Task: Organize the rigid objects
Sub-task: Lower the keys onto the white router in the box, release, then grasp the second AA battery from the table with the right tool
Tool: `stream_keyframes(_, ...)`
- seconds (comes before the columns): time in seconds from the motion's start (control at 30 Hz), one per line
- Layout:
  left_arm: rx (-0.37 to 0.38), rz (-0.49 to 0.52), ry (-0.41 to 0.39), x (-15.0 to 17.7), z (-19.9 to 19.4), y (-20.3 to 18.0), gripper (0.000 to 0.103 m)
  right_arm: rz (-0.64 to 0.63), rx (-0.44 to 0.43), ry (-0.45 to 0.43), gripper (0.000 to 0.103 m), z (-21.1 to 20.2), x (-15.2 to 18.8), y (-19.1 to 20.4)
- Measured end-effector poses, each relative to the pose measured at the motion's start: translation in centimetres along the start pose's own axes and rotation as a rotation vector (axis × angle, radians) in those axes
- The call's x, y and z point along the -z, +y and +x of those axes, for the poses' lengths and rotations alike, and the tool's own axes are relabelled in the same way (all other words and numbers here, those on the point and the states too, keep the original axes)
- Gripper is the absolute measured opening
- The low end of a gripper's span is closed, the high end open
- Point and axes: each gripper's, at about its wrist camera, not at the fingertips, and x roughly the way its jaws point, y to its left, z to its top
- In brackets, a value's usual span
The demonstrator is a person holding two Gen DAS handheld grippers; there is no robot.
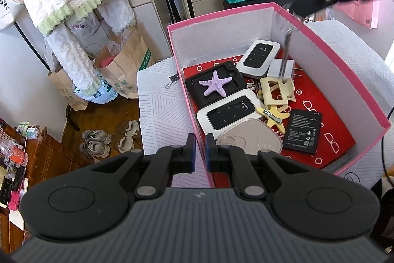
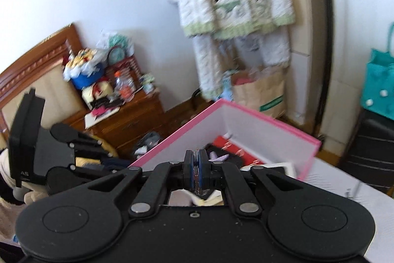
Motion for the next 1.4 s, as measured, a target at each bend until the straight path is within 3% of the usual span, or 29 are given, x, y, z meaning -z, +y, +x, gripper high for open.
stream_keyframes(0.23,0.004,-0.018,-0.006,0.1,0.1,0.2,0.007,0.018,-0.084,0.064,0.006,4.7,0.1,1.1)
stream_keyframes(0.47,0.008,-0.025,-0.015,0.4,0.1,0.1,0.007,0.033,-0.019,0.111,0.007,7.1,1.7,0.5)
stream_keyframes(0.53,0.010,-0.023,-0.017,0.4,0.1,0.2,0.007,0.028,0.041,0.085,0.011,6.7,2.2,0.2)
stream_keyframes(0.67,0.016,-0.020,-0.017,0.3,0.1,0.2,0.007,0.106,0.019,0.017,0.012,3.7,2.8,-1.3)
stream_keyframes(0.7,0.015,-0.022,-0.018,0.3,0.1,0.3,0.007,0.109,0.036,-0.006,0.012,2.8,2.8,-1.5)
stream_keyframes(0.83,0.026,-0.041,-0.034,0.6,0.1,0.5,0.007,0.149,0.131,-0.100,0.029,-1.6,4.1,-3.1)
stream_keyframes(1.03,0.011,-0.020,-0.037,0.6,0.0,0.1,0.008,0.224,0.291,-0.098,0.035,-5.0,8.1,-7.0)
stream_keyframes(1.23,0.014,-0.024,-0.044,0.9,0.3,0.2,0.008,0.293,0.448,-0.063,0.035,-4.4,12.3,-10.6)
stream_keyframes(1.4,0.027,-0.036,-0.045,0.9,0.4,0.5,0.008,0.302,0.448,-0.036,0.035,-2.4,14.3,-12.0)
